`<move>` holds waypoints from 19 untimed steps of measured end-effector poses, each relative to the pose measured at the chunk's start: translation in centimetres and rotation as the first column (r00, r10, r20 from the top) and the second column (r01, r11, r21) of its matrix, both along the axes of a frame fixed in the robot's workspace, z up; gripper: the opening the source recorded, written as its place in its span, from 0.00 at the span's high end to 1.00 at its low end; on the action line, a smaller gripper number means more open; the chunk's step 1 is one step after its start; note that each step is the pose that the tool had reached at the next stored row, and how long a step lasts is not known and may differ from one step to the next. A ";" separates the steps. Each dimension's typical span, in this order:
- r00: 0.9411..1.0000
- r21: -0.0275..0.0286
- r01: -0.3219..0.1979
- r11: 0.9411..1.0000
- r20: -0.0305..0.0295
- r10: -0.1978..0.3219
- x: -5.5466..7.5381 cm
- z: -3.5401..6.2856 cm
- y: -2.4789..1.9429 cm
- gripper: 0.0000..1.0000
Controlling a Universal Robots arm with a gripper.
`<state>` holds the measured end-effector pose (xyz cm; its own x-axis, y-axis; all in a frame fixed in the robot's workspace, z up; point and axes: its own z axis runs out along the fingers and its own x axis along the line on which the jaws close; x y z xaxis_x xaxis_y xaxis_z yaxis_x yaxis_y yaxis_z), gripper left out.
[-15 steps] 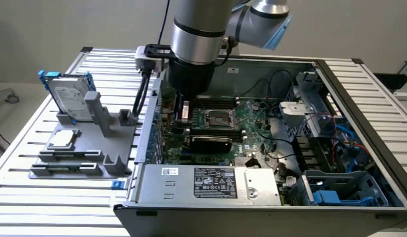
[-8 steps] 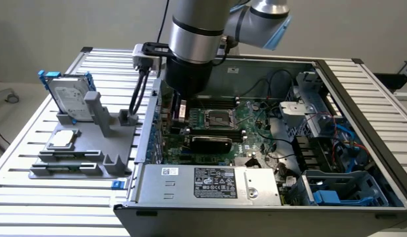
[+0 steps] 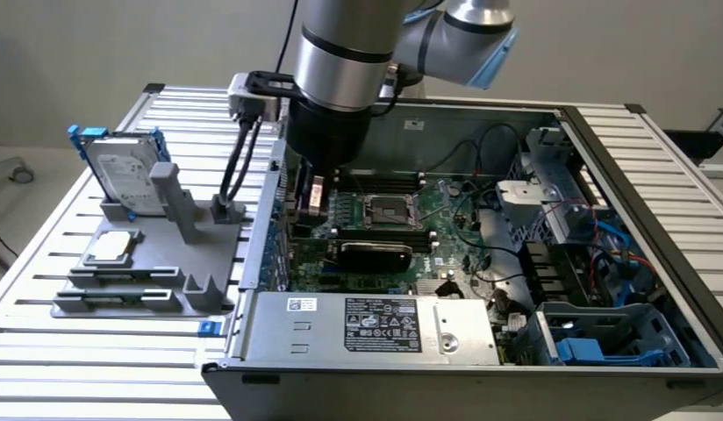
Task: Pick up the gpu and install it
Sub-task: 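Press down on the gpu until it lock into place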
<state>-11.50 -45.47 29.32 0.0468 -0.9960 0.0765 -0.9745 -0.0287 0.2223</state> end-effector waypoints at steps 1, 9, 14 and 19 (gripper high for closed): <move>1.000 0.000 0.001 1.000 -0.005 -0.001 -0.1 0.00 0.00 0.89; 1.000 0.000 0.013 1.000 -0.019 -0.013 -0.3 0.03 0.00 0.89; 0.999 0.000 0.031 1.000 -0.019 -0.031 -0.4 0.03 0.00 0.89; 0.999 -0.001 0.050 0.999 -0.019 -0.050 -0.4 0.03 0.00 0.89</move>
